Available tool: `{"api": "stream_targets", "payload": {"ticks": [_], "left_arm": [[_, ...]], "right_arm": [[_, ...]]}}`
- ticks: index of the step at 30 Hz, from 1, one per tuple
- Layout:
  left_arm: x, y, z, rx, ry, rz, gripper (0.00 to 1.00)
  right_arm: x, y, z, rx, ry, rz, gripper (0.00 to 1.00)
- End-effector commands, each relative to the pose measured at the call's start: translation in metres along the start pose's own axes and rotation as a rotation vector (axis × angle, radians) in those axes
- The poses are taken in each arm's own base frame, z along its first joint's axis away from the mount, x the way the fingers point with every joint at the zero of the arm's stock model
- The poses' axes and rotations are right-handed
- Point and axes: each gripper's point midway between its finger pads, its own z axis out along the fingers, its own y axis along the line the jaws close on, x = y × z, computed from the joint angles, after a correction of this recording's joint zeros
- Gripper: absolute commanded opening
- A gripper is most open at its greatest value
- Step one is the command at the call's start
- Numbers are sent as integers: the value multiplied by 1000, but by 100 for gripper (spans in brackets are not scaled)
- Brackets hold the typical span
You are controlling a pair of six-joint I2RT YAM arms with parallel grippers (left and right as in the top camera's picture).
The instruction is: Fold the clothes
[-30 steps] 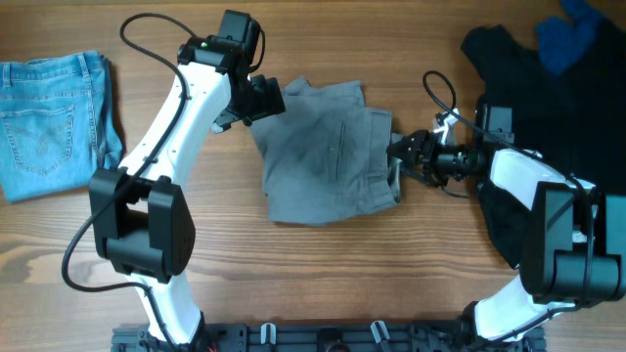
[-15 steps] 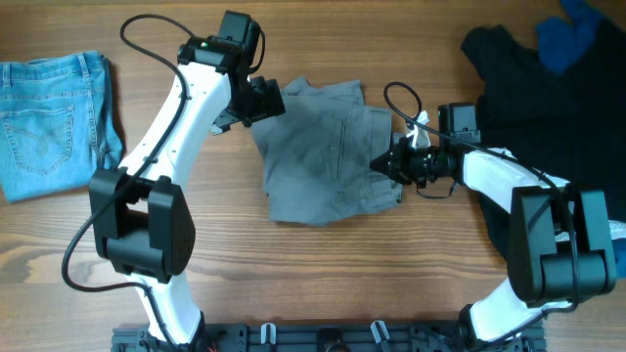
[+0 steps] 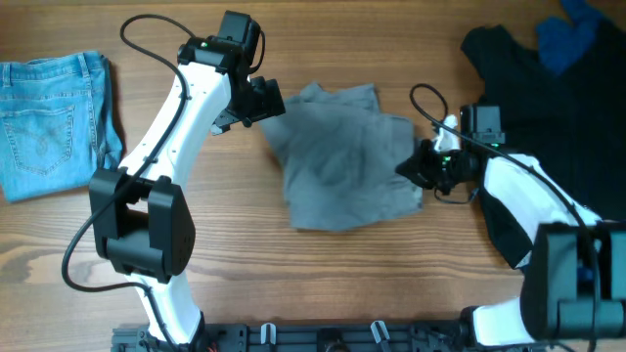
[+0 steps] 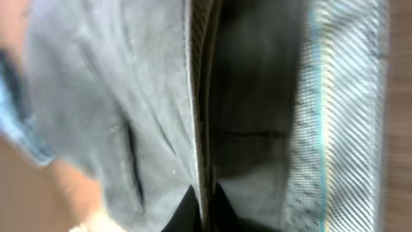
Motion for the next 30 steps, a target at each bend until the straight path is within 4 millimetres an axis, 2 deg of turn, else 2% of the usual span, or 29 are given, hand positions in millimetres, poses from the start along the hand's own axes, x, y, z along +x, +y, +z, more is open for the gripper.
{"api": "stream_targets", "payload": {"ticks": [1,2,3,5,6,11,17,24,27,30], "left_arm": [[-5,-1,-11,7,-31,-6,97],[-5,-1,-11,7,-31,-6,97],[-5,-1,-11,7,-31,-6,97],[-5,-1,-11,7,-31,-5,97],[-5,-1,-11,7,-30,-6,97],[-5,-1,-11,6,-29,-6,97],[-4,-1,-11,5,-28,-5,97],[-4,-1,-11,5,-28,-5,98],[-4,-1,-11,5,-28,-5,98],[-4,-1,-11,5,-28,-5,98]], "right_arm": [[-10,-68,-15,370,-115,82,4],[-8,-76,-17,416,-113,88,6],[-6,-83,-20,456,-113,93,16],[-7,-94,-26,524,-131,93,50],[-9,-96,-27,537,-143,90,56],[-14,-101,-31,574,-171,91,58],[-8,-106,-33,600,-140,62,63],[-16,-107,-34,613,-174,43,66],[-7,-110,-26,597,-133,39,67],[8,-115,-5,533,-88,48,59]]}}
